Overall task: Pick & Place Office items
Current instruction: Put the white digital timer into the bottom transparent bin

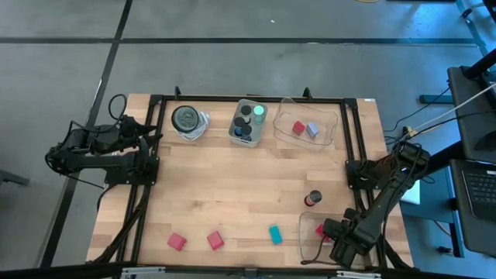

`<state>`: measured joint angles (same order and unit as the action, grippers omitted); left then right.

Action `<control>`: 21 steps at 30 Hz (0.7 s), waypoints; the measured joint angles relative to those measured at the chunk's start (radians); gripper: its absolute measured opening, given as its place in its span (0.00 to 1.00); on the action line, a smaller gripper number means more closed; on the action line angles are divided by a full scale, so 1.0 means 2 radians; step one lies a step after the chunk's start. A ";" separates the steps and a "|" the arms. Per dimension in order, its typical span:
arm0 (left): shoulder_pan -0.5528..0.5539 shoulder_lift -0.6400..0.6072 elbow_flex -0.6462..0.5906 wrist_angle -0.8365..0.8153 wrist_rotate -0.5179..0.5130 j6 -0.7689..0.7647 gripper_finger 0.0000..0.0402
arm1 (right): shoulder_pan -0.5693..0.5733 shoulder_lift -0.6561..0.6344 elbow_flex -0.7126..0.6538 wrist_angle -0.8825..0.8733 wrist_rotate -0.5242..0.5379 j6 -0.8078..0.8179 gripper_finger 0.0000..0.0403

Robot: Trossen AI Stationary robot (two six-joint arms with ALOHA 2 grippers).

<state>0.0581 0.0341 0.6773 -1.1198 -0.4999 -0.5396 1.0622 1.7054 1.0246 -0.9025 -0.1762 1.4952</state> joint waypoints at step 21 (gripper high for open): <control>0.000 0.000 0.000 0.000 0.000 0.000 0.59 | -0.015 0.000 -0.024 0.027 -0.008 0.006 0.47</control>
<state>0.0578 0.0343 0.6773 -1.1202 -0.4999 -0.5396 1.0319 1.7050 0.9771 -0.8486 -0.1914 1.5074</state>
